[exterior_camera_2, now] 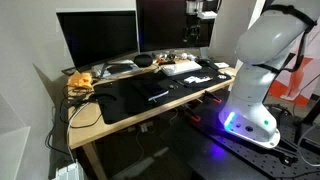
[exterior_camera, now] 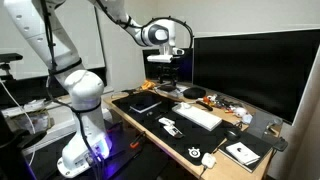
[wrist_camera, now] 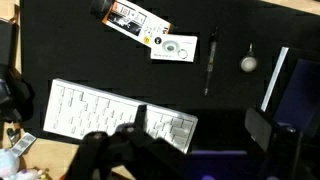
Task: Move the white box to the left.
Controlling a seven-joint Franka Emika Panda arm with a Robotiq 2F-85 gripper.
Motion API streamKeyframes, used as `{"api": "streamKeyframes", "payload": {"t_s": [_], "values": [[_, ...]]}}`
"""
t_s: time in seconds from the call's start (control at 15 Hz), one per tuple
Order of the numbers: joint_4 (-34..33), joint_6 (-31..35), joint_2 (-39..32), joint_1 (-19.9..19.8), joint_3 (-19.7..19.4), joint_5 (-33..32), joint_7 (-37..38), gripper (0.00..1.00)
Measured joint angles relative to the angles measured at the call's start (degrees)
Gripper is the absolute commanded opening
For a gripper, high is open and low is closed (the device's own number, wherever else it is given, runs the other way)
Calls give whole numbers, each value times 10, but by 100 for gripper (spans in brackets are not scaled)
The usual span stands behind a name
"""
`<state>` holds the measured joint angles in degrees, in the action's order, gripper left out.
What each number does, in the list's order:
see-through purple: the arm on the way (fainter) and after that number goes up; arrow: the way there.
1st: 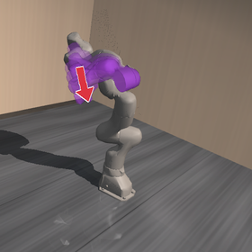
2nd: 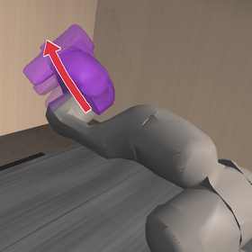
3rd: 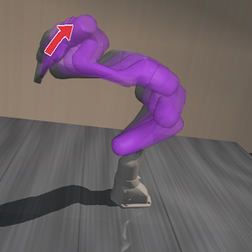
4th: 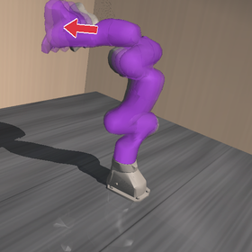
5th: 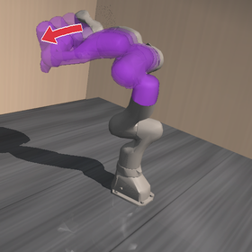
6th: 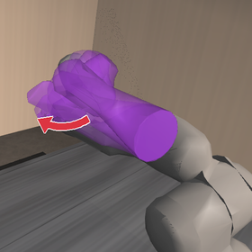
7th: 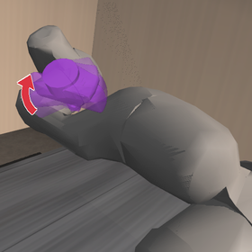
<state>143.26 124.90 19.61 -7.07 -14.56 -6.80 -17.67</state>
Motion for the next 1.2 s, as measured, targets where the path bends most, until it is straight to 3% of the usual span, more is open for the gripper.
{"api": "streamKeyframes", "payload": {"t_s": [0.73,1.2], "values": [[0,0,-2,-2,0,0,-2,100],[4,32,-34,-27,-21,-45,-79,100]]}}
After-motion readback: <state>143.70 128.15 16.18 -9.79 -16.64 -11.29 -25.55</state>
